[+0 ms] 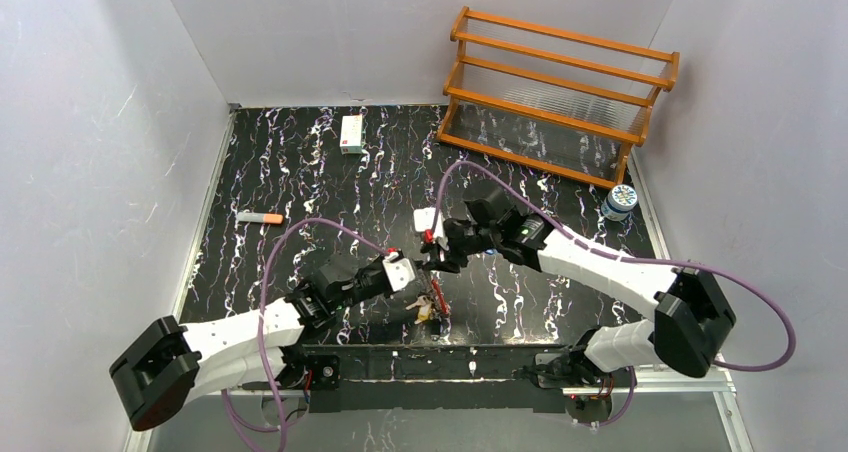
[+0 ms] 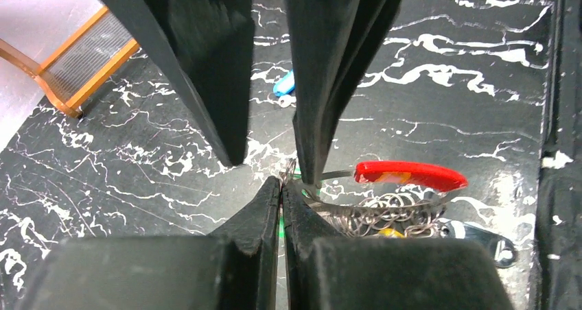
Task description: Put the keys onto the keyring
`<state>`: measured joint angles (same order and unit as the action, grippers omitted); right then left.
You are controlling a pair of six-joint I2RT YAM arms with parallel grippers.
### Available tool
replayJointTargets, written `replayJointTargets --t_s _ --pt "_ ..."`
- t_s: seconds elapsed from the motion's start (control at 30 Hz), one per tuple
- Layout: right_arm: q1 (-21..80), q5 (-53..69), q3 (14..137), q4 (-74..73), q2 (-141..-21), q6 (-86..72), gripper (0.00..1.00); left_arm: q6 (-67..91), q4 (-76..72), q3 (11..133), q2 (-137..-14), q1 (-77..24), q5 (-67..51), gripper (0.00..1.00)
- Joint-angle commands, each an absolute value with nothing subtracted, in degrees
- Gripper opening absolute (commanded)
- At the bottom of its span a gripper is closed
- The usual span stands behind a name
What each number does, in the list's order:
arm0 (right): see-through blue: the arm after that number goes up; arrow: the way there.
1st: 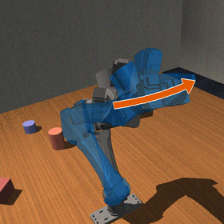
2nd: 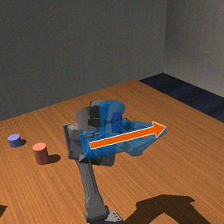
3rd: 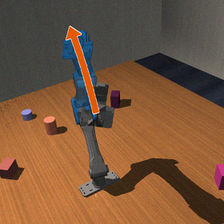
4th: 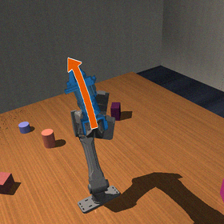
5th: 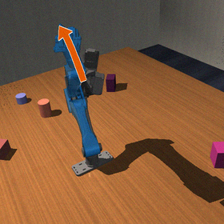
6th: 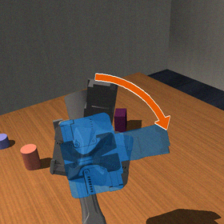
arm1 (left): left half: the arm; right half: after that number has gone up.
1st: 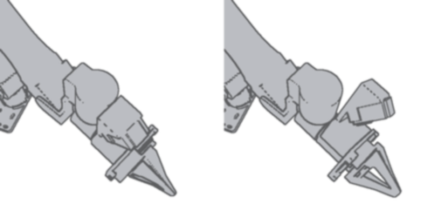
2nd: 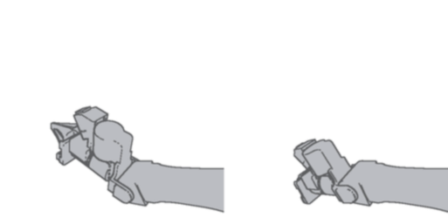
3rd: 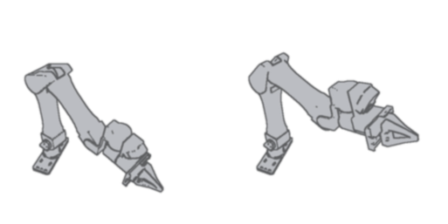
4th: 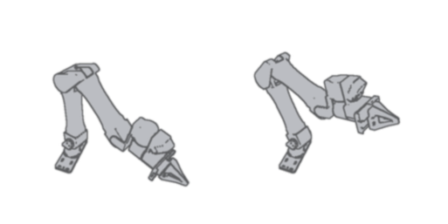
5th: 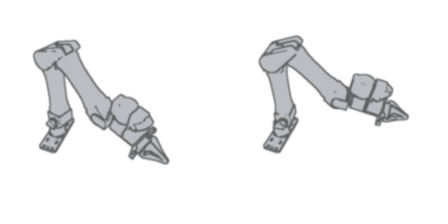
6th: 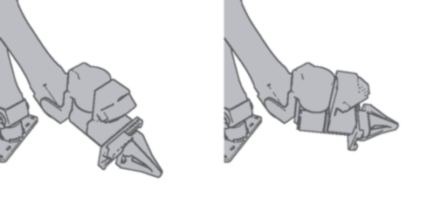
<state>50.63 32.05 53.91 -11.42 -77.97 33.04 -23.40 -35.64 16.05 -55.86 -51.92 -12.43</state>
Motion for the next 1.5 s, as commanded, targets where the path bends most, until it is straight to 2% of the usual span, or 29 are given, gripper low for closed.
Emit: replayJointTargets --t_s 0.0,0.1,0.2,0.27,0.37,0.57,0.8,1.03,1.17,1.4,1.47 --pt "48.43 37.22 51.49 1.5 -72.12 28.25 0.49 -18.06 -45.14 12.9 -52.84 -52.03 -11.05 0.0" --pt "46.51 39.97 50.28 3.93 -71.29 26.75 0.48 -14.63 -50.84 10.4 -51.99 -52.03 -9.9 0.0" --pt "44.12 42.73 49.34 4.71 -71.34 25.63 0.32 -12.05 -57.36 7.87 -51.62 -52.1 -8.84 0.0" --pt "42.64 44.92 48.34 5.62 -71.29 24.34 0.31 -10.82 -61.06 6.19 -51.35 -52.06 -8.17 0.0" --pt "41.15 47.38 46.6 7.38 -70.74 23.33 0.32 -9.41 -66.17 4.33 -51.16 -52.05 -7.45 0.0" --pt "40.74 51.04 44.37 9.29 -70.29 23.55 0.43 -7.63 -73.56 2.21 -52.06 -52.04 -6.93 0.0" --pt "40.78 53.76 44.27 12.5 -71.99 21.46 0.44 -7.25 -74.62 2.2 -52.63 -52.08 -7.76 0.0" --pt "40.77 55.78 44.77 16.24 -74.54 18.44 0.31 -7.16 -74.71 2.2 -53.0 -52.1 -7.82 0.0" --pt "40.77 56.21 45.09 16.4 -75.95 18.19 0.28 -7.15 -74.71 2.24 -53.07 -52.04 -7.86 0.0" --pt "40.71 56.24 44.79 16.69 -77.61 18.19 0.02 -7.14 -74.71 2.2 -53.06 -52.03 -7.69 0.0" --pt "40.76 56.35 44.67 16.9 -78.09 18.13 0.01 -7.21 -74.71 2.26 -53.08 -52.05 -7.73 0.0"
